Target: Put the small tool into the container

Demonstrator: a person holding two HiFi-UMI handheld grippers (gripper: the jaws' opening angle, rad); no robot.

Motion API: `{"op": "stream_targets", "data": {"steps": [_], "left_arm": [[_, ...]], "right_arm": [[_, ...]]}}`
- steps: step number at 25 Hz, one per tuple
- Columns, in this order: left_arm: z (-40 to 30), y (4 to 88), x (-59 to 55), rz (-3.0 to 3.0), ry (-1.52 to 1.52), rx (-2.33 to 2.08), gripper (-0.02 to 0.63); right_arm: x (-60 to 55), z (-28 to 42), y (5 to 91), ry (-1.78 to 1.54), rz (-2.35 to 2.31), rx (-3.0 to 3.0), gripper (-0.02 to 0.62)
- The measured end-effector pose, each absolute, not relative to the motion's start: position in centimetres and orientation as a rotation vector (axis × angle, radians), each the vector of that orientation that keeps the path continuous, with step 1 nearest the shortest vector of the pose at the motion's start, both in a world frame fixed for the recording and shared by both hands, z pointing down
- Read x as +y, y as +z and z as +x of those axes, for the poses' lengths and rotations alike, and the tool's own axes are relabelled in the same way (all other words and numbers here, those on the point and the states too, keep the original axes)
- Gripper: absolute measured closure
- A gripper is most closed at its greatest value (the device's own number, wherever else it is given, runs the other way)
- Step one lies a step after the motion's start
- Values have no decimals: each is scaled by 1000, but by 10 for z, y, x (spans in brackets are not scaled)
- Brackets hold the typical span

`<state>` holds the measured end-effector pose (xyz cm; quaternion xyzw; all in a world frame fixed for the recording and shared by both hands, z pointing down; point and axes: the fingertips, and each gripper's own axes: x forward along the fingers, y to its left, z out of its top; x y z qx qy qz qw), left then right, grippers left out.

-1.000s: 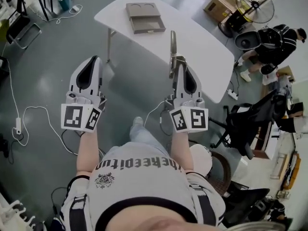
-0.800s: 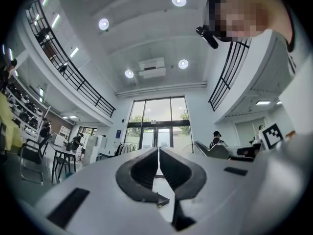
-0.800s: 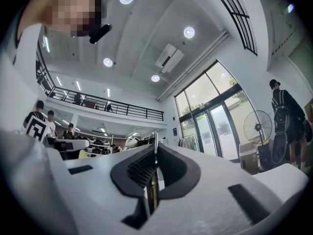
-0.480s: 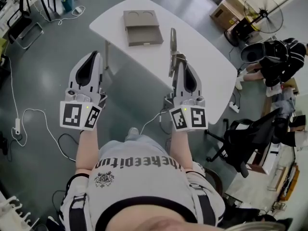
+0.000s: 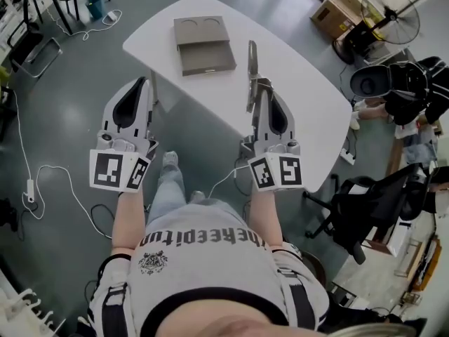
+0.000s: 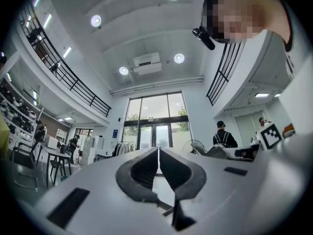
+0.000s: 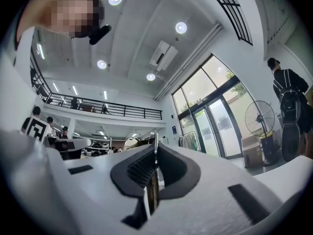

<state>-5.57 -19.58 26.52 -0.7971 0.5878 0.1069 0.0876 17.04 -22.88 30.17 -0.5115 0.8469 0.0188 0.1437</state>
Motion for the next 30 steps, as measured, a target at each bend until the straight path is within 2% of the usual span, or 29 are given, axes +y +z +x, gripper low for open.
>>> {"op": "stream_targets", "data": {"steps": [6, 19, 30], "left_arm": [[-60, 271, -254, -2412, 320, 1706, 597], [-127, 252, -398, -2473, 345, 1590, 597], [-169, 254, -477, -2531, 382, 1510, 597]], "right_arm": [[-278, 168, 307, 58, -1524, 2411, 591], [-403, 102, 292, 87, -1614, 2334, 591], [-466, 61, 292, 125, -1703, 2297, 591]]}}
